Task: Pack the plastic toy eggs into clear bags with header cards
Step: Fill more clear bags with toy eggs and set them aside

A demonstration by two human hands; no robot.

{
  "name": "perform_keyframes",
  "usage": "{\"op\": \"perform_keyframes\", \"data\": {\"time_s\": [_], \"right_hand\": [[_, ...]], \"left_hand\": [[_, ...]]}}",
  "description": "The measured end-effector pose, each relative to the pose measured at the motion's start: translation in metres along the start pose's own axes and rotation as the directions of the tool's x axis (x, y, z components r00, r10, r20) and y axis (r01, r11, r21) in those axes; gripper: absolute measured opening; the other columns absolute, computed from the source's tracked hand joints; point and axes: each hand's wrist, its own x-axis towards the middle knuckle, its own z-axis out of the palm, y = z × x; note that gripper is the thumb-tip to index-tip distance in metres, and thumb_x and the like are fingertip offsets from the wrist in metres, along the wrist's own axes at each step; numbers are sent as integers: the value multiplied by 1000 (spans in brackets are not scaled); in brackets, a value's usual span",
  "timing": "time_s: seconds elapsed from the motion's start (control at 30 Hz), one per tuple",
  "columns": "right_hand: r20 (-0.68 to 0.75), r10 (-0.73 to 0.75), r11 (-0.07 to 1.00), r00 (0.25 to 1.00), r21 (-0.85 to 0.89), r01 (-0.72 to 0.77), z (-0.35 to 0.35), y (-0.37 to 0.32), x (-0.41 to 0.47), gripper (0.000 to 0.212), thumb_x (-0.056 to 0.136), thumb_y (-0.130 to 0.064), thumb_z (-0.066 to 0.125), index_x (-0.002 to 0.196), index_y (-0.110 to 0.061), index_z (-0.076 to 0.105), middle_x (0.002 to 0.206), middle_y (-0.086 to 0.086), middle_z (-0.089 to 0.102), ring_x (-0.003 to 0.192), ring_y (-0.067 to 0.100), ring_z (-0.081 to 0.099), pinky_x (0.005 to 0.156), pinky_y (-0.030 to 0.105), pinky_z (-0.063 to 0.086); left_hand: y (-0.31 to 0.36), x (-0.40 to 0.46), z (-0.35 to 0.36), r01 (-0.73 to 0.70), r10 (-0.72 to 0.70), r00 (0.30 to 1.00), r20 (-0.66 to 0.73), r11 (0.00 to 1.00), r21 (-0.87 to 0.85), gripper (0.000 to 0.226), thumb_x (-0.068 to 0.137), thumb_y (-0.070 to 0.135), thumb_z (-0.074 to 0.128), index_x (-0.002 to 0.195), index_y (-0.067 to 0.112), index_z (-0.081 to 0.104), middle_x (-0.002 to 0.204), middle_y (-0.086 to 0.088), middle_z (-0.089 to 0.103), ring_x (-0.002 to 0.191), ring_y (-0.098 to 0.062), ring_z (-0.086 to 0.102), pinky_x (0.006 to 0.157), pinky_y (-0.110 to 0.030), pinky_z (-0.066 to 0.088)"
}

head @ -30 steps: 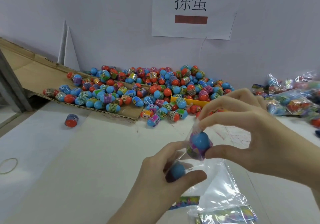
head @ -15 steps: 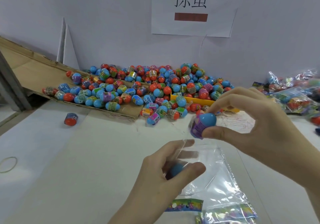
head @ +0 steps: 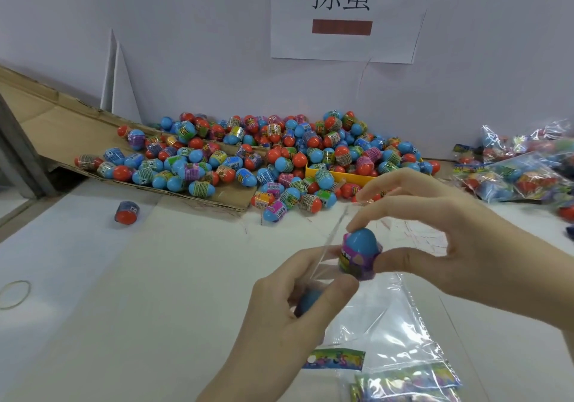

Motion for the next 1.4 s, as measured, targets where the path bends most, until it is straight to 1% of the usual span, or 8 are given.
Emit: {"op": "perform_keyframes", "data": {"time_s": [0.2,0.57,0.67,0.77,0.83,0.97,1.23,1.4], "right_hand": [[122,-6,1000,993,7,6,2,4,1,34,51,-70,43,84,-64,48,120,-50,12,113,-24,18,82,8,30],[262,-69,995,963,-46,84,15,14,1,37,61,-71,58,82,-43,70,121,-57,4,111,-33,5,91,13,19],[-46,-56,975,997,211,64,21,25,18,32,63,-65,65,81,-39,71,122,-37,43,114,-15,38,91,16,33],[-462,225,893,858,450,8,38,52,51,10,76,-40,66,78,-30,67,82,-16,65,79,-1,59,68,9,46],[-490,320,920,811,366,-141,58,69,75,7,84,-19,63,90,-17,67,79,-11,62,74,5,57,70,12,49],[-294,199,976,935,-30,-217,95,99,111,35,87,-23,60,122,-15,57,117,1,59,108,19,49,94,34,41],[-217,184,828,959,-491,-270,119,124,138,48,88,-27,58,133,-22,41,128,2,46,115,22,38,94,31,32],[-368,297,942,881,264,-208,97,99,109,41,85,-11,61,123,-22,53,114,-1,50,96,7,45,78,14,38]], "left_hand": [[2,4,2,69,-70,997,-15,996,-62,27,69,38,65,94,49,63,82,13,73,68,-18,65,59,-28,53],[-7,7,-1,257,-260,965,23,933,-251,39,59,48,56,87,24,70,80,5,75,69,-9,71,55,-12,50],[-21,9,-3,335,-342,939,32,891,-305,40,60,44,57,86,16,71,82,-1,75,68,-13,71,54,-15,51],[-41,11,-6,404,-427,904,-1,858,-317,48,56,50,57,89,17,70,84,-1,75,78,-16,72,67,-26,56],[-50,13,-9,424,-452,892,-18,850,-314,53,55,54,56,93,18,68,84,1,75,79,-15,72,68,-28,56],[-58,16,-11,420,-447,894,-26,858,-296,62,50,60,53,97,21,64,87,4,75,83,-16,71,76,-34,57],[-65,14,-18,434,-429,900,78,862,-262,63,44,31,90,102,31,64,97,4,74,94,-14,69,83,-31,55],[-66,13,-17,373,-369,927,70,886,-277,67,48,26,90,108,28,60,96,4,74,91,-18,70,83,-32,56]]}}
